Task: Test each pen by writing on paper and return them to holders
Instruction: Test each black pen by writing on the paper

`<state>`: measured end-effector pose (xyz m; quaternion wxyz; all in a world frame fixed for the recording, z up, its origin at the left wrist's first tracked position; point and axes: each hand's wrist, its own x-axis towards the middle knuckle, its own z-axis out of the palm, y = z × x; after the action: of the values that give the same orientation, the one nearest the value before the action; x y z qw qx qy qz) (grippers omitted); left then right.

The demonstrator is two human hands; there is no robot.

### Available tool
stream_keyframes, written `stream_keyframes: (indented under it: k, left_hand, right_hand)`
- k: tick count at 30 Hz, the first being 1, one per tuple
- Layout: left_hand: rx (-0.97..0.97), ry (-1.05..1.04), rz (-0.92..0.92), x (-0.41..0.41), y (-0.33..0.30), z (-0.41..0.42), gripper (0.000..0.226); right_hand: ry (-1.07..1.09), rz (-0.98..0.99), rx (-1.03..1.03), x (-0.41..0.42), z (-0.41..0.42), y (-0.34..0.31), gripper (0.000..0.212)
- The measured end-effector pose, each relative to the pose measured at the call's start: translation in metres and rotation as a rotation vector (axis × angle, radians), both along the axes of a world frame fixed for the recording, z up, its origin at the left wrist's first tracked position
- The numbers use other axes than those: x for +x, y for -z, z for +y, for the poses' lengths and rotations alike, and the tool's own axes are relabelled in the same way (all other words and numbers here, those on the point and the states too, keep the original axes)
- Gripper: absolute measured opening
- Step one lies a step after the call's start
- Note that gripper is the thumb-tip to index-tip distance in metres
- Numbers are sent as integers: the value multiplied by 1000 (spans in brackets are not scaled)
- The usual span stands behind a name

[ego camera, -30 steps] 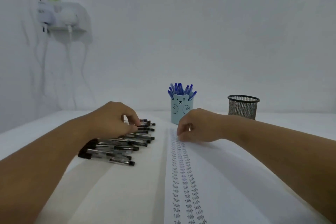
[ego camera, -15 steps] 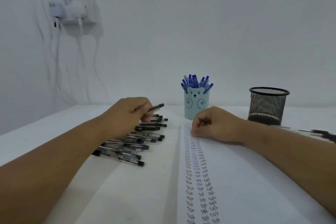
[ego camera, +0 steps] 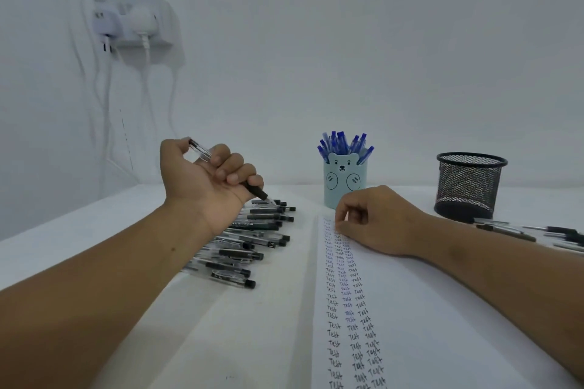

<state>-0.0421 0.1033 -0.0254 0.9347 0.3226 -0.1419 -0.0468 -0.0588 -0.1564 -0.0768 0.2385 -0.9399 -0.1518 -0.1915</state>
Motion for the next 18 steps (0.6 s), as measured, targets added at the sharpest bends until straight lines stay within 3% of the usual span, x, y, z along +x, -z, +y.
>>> stream_keyframes:
  k: [2, 5, 8, 14, 18]
  left_hand:
    - [-14, 23, 8, -1, 3, -4, 44]
    - [10, 93, -14, -6, 7, -12, 48]
    - [72, 180, -75, -12, 11, -22, 48]
    - [277, 189, -155, -24, 11, -37, 37]
    - [746, -104, -322, -12, 17, -36, 21]
  right_hand:
    - [-15, -163, 21, -3, 3, -2, 3]
    - [-41, -438, -43, -9, 14, -10, 29]
    - [-55, -534, -123, -13, 27, -16, 48]
    - [-37, -548, -221, -6, 26, -14, 24]
    - [146, -333, -84, 0, 4, -13, 22]
